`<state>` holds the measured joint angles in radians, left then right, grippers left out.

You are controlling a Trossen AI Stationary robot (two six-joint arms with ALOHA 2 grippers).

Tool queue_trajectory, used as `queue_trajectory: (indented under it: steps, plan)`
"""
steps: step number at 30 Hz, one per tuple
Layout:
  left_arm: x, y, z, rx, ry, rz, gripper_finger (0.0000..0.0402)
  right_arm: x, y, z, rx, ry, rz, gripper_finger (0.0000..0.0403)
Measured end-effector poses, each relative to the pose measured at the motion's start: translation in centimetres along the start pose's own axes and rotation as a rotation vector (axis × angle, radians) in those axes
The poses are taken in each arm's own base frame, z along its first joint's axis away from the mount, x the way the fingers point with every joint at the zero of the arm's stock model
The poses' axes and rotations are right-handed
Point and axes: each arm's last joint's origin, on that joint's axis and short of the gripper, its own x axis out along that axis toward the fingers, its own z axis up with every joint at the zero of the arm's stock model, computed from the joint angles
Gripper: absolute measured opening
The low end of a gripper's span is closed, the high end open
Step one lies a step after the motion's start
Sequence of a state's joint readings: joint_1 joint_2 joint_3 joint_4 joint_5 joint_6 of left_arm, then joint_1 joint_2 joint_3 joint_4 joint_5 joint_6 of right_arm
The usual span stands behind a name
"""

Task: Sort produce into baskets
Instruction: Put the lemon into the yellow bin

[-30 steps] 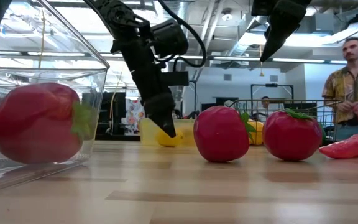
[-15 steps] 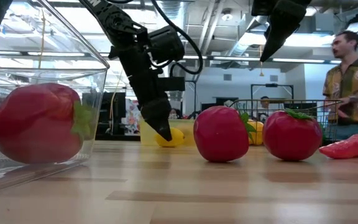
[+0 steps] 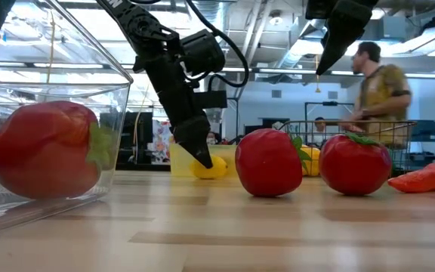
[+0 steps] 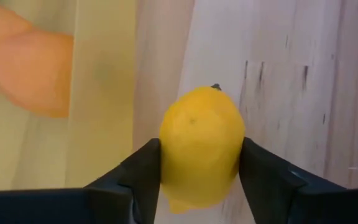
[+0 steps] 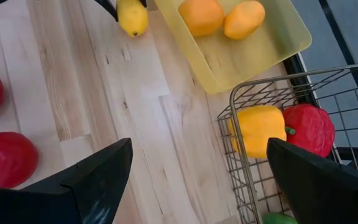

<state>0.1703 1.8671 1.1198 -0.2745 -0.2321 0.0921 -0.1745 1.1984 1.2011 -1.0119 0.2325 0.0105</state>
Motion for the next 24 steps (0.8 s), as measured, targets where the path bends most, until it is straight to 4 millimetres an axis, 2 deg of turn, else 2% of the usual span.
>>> queue_trajectory:
  steps: [9, 17, 24]
  plan:
    - [-0.4, 0.1, 0.7, -0.032, -0.001, -0.037, 0.0167, 0.0, 0.0, 0.0, 0.0, 0.0, 0.0, 0.0398]
    - [-2.8, 0.9, 4.6, -0.053, -0.062, -0.088, 0.0167, 0.0, 0.0, 0.0, -0.001, 0.0, 0.0, 0.0398]
    - [-5.8, 3.1, 8.1, 0.013, -0.125, -0.056, 0.0167, 0.0, 0.0, 0.0, -0.003, 0.0, 0.0, 0.0398]
